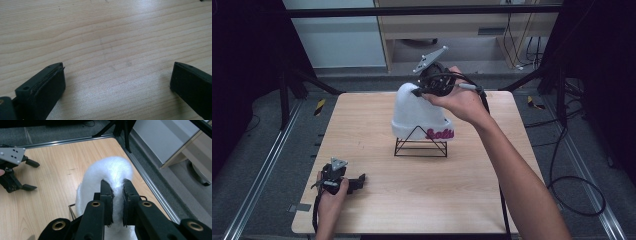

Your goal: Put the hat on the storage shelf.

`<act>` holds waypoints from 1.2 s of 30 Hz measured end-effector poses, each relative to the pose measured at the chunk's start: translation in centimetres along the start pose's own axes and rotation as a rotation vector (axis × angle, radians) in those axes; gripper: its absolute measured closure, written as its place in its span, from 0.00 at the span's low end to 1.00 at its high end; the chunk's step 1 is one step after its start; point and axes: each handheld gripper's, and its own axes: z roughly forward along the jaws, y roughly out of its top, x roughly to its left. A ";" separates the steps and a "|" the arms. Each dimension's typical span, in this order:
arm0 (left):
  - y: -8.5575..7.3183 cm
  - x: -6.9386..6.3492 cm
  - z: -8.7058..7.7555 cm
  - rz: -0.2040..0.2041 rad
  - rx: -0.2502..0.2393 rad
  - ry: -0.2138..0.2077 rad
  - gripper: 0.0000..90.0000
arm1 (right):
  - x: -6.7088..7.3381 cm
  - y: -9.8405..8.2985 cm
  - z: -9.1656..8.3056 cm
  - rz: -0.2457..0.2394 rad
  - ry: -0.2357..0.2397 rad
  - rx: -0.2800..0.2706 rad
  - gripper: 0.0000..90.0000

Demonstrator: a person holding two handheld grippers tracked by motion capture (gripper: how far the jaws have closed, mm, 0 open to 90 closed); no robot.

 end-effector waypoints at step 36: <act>0.0 0.0 0.0 -0.001 -0.001 0.000 0.00 | 0.8 -2.5 4.1 0.027 0.041 0.104 0.90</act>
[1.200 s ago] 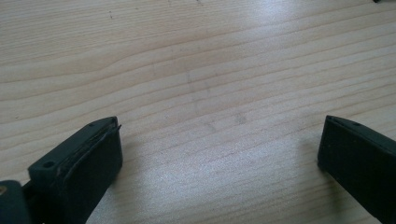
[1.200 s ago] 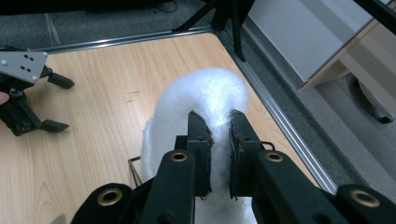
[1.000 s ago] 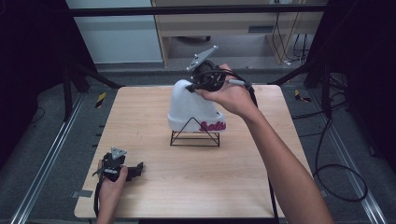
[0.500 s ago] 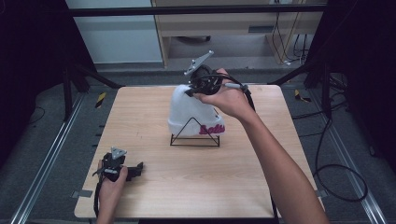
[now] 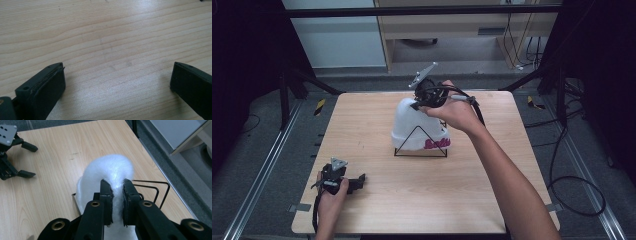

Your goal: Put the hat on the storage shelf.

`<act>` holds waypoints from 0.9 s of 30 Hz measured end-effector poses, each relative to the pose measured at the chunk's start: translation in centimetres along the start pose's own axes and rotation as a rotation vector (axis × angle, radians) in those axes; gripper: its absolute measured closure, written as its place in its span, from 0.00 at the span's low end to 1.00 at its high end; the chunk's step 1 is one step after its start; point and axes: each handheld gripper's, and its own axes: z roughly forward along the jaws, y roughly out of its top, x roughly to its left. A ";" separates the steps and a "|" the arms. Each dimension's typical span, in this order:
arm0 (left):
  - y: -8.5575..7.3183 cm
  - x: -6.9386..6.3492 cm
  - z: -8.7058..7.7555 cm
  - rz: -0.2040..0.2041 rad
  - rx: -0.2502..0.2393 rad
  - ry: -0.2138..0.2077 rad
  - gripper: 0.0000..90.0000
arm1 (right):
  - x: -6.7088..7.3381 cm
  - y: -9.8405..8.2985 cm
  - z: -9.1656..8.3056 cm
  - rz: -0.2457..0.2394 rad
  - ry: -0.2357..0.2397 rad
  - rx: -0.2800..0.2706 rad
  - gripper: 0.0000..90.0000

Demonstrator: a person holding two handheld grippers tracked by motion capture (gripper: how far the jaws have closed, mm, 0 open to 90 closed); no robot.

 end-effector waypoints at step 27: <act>0.0 0.0 0.0 0.001 0.003 -0.001 0.00 | 0.8 -2.9 0.9 0.049 0.021 0.025 0.83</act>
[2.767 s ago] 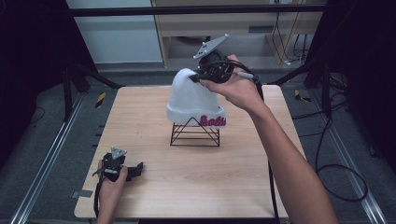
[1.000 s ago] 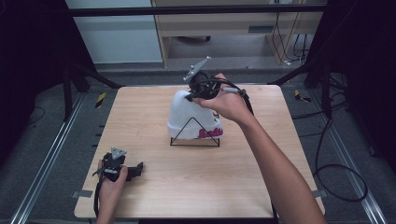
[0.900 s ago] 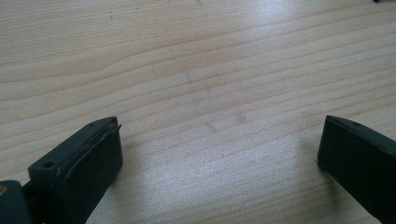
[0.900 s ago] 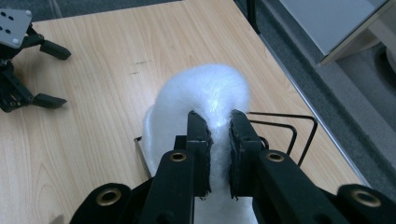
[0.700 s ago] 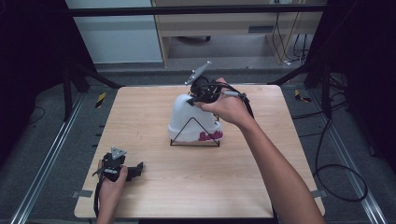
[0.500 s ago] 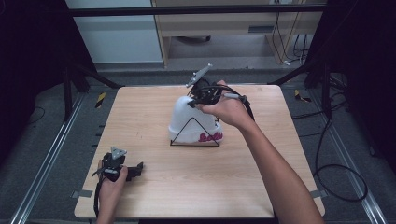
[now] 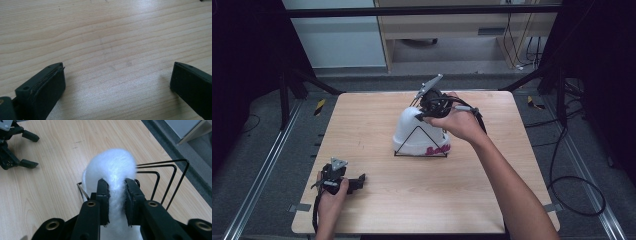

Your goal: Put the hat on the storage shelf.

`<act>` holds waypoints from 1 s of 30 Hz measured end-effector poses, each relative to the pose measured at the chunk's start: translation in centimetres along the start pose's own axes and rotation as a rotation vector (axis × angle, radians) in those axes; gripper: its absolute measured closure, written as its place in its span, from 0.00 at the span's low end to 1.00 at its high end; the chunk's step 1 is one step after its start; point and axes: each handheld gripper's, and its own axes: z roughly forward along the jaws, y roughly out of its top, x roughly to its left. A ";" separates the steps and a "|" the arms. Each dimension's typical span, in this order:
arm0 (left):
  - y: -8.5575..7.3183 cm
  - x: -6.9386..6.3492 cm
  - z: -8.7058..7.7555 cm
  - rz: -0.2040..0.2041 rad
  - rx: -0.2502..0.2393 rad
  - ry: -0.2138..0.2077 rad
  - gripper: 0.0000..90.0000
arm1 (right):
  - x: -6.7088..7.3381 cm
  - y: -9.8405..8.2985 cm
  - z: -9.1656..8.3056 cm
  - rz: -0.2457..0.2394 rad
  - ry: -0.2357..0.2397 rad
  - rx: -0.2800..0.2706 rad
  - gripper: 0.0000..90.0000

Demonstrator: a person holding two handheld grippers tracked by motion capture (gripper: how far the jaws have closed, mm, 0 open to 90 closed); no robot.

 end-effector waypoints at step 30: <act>0.0 0.0 0.0 0.000 0.000 0.000 0.00 | 0.6 -0.5 -2.8 0.061 -0.039 -0.080 0.35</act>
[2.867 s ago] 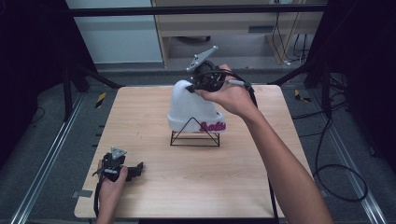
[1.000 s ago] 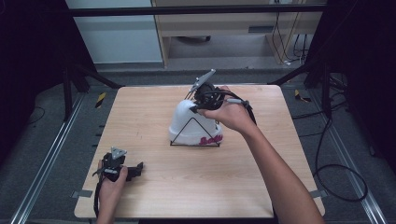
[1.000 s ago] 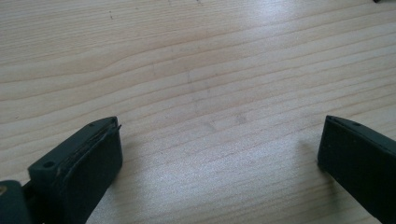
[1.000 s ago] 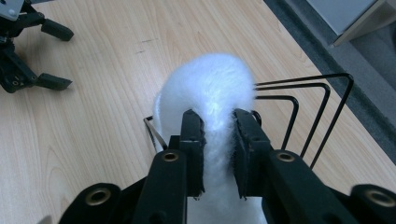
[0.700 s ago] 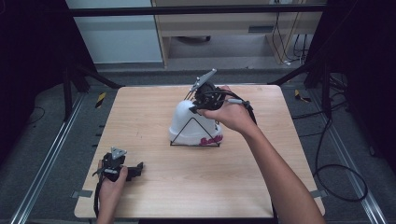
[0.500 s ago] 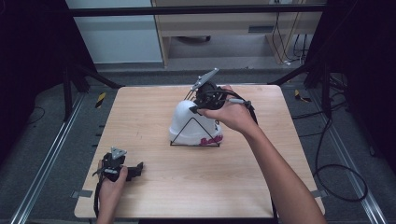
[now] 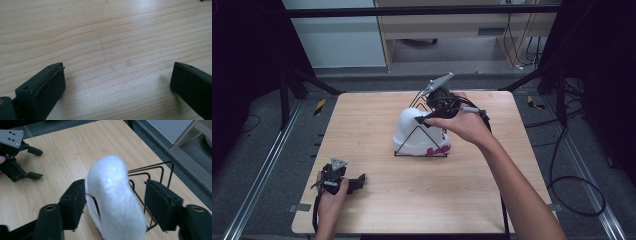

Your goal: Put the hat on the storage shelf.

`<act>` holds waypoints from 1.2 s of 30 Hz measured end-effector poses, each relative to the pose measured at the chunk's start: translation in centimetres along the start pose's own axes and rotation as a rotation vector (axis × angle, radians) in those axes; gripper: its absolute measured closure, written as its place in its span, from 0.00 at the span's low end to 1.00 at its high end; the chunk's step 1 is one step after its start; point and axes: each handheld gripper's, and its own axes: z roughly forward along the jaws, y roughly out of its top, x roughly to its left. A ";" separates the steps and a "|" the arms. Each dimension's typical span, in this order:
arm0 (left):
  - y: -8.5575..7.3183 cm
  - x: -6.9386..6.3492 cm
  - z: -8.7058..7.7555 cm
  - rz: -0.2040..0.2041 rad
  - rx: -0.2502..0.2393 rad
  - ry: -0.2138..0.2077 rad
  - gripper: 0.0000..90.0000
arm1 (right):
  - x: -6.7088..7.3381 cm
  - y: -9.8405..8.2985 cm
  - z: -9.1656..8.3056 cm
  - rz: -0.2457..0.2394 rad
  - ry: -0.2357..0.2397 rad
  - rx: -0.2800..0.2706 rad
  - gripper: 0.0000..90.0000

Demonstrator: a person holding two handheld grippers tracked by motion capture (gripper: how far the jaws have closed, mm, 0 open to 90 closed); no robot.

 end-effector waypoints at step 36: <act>0.0 0.0 0.0 0.000 0.000 0.000 0.00 | -1.7 -7.3 -4.0 0.136 -0.142 -0.038 0.08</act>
